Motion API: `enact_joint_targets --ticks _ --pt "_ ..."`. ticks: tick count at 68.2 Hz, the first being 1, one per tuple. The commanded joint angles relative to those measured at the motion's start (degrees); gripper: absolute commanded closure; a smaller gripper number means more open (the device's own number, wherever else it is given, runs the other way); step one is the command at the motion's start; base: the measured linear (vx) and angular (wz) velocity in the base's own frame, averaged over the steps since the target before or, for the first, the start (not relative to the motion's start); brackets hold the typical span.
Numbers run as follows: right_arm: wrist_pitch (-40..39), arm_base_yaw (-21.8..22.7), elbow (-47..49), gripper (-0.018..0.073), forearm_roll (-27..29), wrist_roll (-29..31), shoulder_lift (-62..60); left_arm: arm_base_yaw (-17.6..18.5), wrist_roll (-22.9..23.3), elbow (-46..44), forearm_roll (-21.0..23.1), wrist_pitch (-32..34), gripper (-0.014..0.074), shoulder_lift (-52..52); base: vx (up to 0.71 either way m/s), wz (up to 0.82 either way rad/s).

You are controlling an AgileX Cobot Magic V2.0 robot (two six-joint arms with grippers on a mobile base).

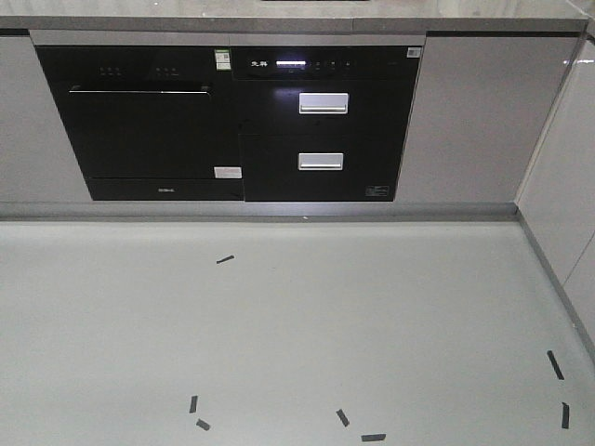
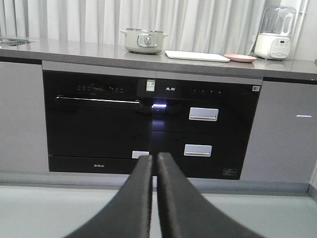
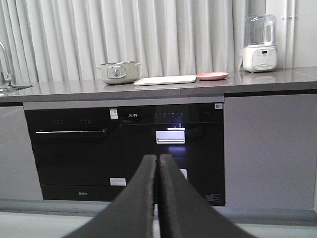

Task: Transfer vegetables to tray and serve
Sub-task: 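Drive the base toward the counter with the pot, tray and plate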

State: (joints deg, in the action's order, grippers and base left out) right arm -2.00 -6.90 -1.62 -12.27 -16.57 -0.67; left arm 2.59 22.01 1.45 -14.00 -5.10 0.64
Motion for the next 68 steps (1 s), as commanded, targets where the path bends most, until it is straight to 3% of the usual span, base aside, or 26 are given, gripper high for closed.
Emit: enact_joint_targets --ticks 1,68 --pt "-4.48 0.36 -0.84 0.0562 -0.49 -0.05 -0.32 0.01 0.56 1.27 0.32 3.99 0.0602 0.87 0.08 0.08" --pt "-4.48 0.36 -0.84 0.0562 -0.49 -0.05 -0.32 0.01 0.56 1.27 0.32 3.99 0.0602 0.87 0.11 0.04"
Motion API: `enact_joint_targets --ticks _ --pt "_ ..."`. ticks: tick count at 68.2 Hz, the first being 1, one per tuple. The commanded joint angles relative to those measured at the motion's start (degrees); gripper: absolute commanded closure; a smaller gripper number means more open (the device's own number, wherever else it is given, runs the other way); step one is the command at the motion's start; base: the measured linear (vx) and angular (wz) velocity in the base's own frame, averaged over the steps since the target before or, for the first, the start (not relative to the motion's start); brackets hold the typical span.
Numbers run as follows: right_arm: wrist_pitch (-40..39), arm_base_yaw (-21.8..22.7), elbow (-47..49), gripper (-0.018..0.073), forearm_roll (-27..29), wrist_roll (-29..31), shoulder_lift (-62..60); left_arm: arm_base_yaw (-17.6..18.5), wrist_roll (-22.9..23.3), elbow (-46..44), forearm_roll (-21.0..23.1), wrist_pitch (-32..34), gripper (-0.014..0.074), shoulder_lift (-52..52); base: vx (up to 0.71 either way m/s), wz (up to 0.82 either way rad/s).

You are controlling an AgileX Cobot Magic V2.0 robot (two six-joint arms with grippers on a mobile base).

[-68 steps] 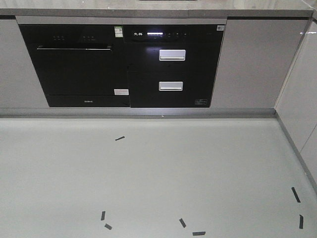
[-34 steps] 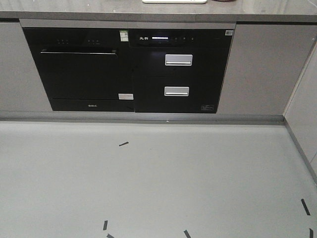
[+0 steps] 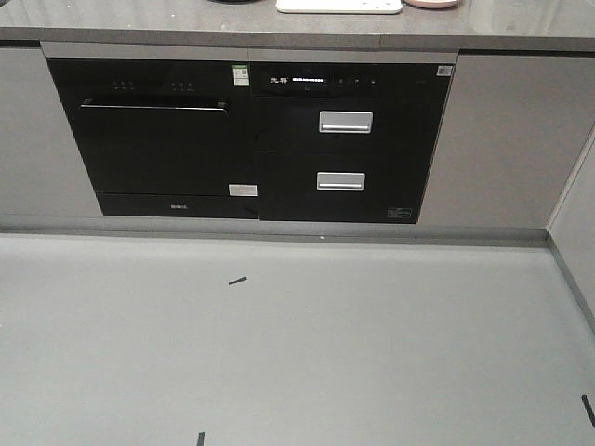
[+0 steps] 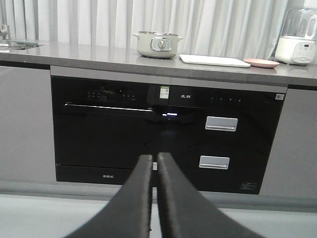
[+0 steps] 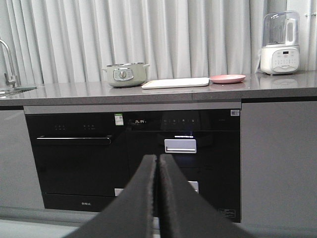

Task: Transfer vegetables to tray and serve
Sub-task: 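Drive the base toward the counter with the pot, tray and plate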

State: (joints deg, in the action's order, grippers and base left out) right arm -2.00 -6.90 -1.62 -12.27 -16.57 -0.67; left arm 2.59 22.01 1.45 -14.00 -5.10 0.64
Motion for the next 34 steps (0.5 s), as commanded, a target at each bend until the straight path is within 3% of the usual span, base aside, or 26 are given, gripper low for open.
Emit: enact_joint_targets --ticks 1,34 --pt "-4.48 0.36 -0.84 0.0562 -0.49 -0.05 -0.32 0.01 0.56 1.27 0.32 3.99 0.0602 0.87 0.11 0.02" --pt "-4.48 0.36 -0.84 0.0562 -0.49 -0.05 -0.32 0.01 0.56 1.27 0.32 3.99 0.0602 0.87 0.11 0.02"
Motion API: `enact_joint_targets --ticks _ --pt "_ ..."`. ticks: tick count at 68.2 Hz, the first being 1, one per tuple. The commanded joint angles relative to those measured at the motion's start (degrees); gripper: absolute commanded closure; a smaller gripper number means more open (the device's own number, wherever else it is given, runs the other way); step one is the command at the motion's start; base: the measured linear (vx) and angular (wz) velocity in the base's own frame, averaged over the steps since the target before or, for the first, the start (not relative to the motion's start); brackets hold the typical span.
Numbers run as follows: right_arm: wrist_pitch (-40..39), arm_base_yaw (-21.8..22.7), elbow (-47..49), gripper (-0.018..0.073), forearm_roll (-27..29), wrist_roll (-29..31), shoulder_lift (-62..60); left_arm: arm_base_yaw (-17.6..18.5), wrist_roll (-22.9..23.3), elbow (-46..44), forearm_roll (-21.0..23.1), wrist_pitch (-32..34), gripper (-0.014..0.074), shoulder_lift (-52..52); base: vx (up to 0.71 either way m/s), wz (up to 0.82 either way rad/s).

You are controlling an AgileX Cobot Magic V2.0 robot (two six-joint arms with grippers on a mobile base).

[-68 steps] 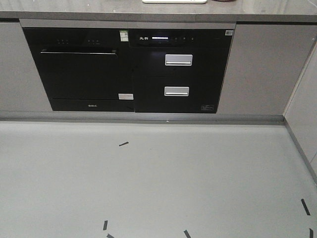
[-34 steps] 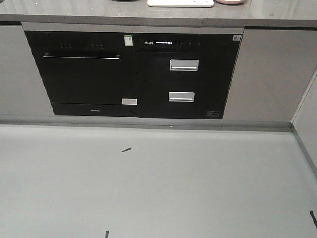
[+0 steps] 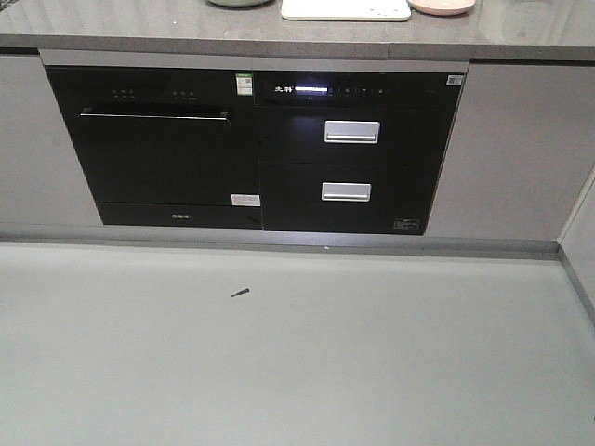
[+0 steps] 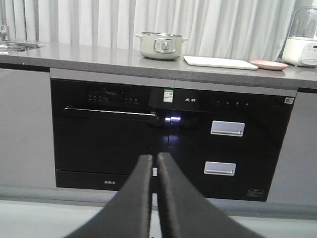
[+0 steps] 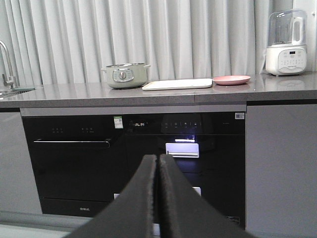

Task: Transfer vegetables to tray and serve
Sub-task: 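Drive the base toward the counter with the pot, tray and plate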

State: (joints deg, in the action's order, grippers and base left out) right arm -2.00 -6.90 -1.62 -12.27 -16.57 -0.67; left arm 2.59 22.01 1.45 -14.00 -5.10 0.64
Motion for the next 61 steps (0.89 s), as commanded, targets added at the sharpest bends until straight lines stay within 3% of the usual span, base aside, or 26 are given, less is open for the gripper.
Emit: enact_joint_targets --ticks 1,61 --pt "-4.48 0.36 -0.84 0.0562 -0.49 -0.05 -0.32 0.01 0.56 1.27 0.32 3.99 0.0602 0.87 0.12 0.01" --pt "-4.48 0.36 -0.84 0.0562 -0.49 -0.05 -0.32 0.01 0.56 1.27 0.32 3.99 0.0602 0.87 0.15 -0.03"
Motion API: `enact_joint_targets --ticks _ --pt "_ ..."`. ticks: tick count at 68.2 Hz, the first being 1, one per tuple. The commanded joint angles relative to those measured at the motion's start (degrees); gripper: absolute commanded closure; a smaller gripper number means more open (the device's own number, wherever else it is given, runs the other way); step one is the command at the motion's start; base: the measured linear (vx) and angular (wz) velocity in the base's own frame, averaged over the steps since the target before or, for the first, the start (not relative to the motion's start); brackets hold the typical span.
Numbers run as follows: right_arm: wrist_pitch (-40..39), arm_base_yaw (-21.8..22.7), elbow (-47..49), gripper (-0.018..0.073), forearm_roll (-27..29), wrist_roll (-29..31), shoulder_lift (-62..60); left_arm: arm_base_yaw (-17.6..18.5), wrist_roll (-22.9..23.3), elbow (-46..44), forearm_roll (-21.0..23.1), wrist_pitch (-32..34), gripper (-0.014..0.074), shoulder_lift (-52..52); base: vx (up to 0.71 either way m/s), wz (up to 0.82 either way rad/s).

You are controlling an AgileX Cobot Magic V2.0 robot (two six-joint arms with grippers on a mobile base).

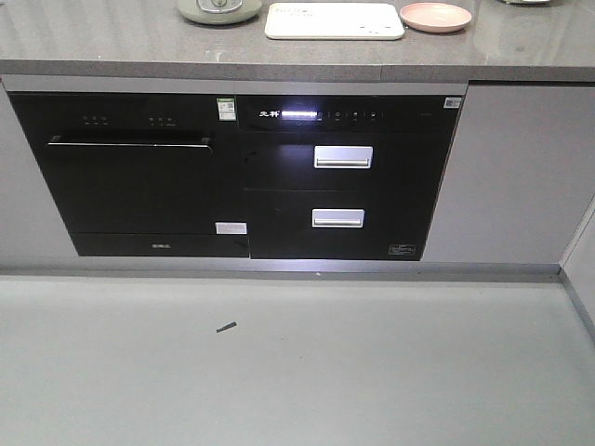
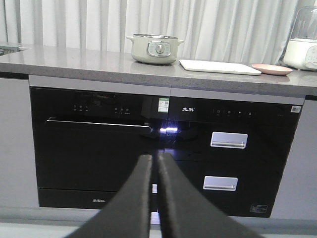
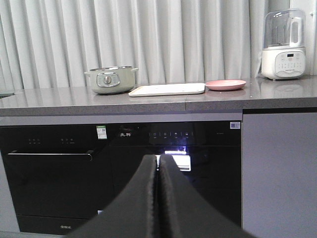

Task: Transfer vegetables to tray and serve
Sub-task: 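Drive the base toward the counter with the pot, tray and plate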

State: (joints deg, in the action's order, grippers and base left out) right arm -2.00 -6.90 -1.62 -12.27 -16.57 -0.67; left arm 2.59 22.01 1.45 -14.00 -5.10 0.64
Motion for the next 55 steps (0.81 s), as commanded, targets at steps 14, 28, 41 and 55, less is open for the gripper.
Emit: enact_joint_targets --ticks 14,28,41,55 --pt "-4.48 0.36 -0.84 0.0562 -0.49 -0.05 -0.32 0.01 0.56 1.27 0.32 3.99 0.0602 0.87 0.14 -0.04" --pt "-4.48 0.36 -0.84 0.0562 -0.49 -0.05 -0.32 0.01 0.56 1.27 0.32 3.99 0.0602 0.87 0.12 -0.03" --pt "-4.48 0.36 -0.84 0.0562 -0.49 -0.05 -0.32 0.01 0.56 1.27 0.32 3.99 0.0602 0.87 0.11 -0.03" --pt "-4.48 0.36 -0.84 0.0562 -0.49 -0.05 -0.32 0.01 0.56 1.27 0.32 3.99 0.0602 0.87 0.09 -0.02"
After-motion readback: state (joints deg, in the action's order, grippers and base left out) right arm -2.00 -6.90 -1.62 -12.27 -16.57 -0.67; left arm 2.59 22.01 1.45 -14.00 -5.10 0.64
